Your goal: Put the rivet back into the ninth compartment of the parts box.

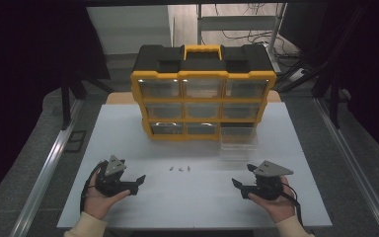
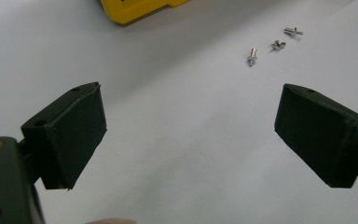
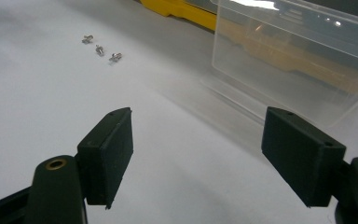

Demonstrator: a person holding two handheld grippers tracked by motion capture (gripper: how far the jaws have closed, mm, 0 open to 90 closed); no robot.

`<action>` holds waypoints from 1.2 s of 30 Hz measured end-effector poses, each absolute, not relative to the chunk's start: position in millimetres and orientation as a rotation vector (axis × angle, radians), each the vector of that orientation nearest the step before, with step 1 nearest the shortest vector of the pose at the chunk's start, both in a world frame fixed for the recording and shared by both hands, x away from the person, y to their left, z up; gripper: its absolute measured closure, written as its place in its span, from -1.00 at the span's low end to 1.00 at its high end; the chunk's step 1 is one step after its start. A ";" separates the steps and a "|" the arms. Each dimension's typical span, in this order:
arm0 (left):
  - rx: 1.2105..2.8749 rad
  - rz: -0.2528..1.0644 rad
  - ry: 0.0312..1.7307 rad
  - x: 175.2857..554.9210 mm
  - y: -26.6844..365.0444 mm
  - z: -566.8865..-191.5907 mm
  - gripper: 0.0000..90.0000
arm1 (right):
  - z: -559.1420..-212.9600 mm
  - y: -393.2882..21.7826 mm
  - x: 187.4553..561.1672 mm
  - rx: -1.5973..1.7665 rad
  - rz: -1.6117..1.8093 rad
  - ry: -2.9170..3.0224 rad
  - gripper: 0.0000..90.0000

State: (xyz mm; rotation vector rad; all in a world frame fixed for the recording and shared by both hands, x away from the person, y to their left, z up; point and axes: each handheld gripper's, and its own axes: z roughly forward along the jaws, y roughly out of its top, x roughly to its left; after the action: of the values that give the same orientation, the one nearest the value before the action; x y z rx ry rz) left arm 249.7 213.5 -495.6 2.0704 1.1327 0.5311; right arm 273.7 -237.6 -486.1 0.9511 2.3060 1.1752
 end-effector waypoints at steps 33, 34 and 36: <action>2.106 0.513 1.114 250.7 214.4 -498.8 -0.80 | -486.4 -203.0 293.8 0.821 1.097 2.450 -0.43; 2.107 0.515 1.113 250.3 214.3 -498.8 -0.80 | -486.1 -200.8 294.0 0.811 1.093 2.454 -0.43; 2.105 0.517 1.114 249.7 214.1 -498.8 -0.80 | -485.2 -196.6 293.7 0.803 1.091 2.461 -0.43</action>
State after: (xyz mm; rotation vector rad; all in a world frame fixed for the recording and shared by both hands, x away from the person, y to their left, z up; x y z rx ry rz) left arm 249.7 214.1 -498.8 2.1053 1.1144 0.5166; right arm 293.7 -196.6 -485.2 0.8032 2.4609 1.0907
